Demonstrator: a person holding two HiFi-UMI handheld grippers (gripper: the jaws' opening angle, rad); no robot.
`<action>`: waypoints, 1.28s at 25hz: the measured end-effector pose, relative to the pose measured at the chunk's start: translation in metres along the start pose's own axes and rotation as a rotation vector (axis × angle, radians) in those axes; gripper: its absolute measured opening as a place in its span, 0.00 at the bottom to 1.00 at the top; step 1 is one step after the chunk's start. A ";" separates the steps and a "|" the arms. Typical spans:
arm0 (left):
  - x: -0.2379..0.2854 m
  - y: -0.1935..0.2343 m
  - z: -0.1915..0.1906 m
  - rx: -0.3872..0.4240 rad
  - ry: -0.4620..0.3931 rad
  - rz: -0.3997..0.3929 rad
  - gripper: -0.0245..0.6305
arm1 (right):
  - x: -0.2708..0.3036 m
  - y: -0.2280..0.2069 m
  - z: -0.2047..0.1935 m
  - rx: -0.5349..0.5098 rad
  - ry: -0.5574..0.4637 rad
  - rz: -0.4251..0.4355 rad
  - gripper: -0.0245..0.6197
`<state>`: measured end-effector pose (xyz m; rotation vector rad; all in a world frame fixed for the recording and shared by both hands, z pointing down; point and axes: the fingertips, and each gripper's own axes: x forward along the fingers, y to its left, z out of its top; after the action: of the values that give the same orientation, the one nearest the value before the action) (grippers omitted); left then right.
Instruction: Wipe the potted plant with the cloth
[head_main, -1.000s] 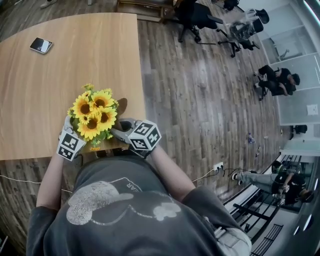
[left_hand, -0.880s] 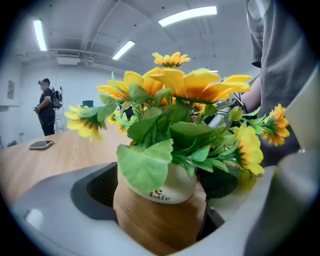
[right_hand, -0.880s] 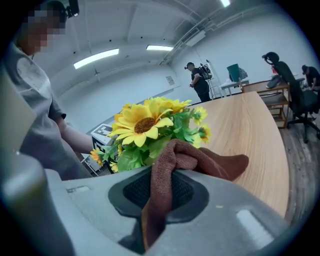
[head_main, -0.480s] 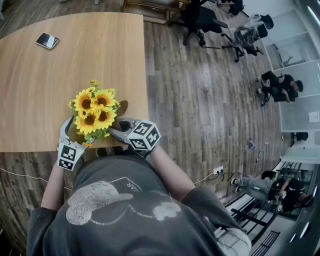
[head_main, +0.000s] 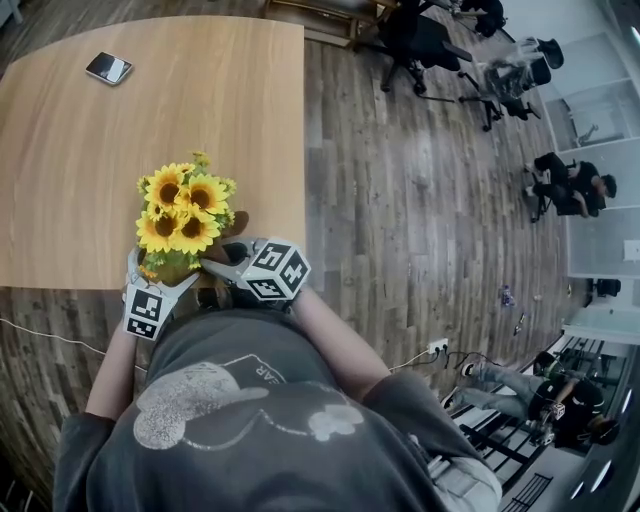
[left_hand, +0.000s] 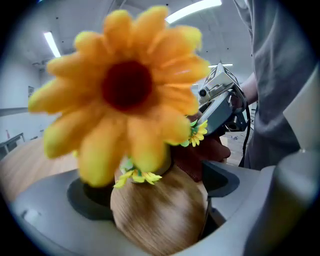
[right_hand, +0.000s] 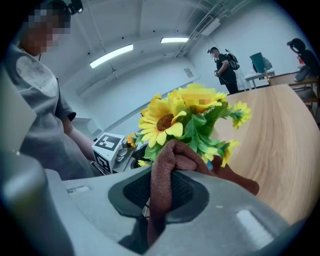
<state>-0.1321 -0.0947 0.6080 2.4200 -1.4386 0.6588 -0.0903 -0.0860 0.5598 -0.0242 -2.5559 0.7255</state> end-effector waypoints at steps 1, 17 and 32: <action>0.001 0.001 -0.001 -0.004 0.002 0.005 0.93 | 0.002 0.001 0.000 -0.003 0.000 0.002 0.11; 0.028 0.030 0.028 -0.139 -0.059 0.164 0.92 | -0.075 -0.038 -0.016 0.137 -0.115 -0.163 0.11; 0.042 0.030 0.042 -0.175 -0.081 0.032 0.76 | -0.100 -0.118 0.028 0.081 -0.127 -0.287 0.11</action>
<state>-0.1302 -0.1596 0.5919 2.3172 -1.5008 0.4268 -0.0011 -0.2157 0.5537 0.4189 -2.5700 0.7353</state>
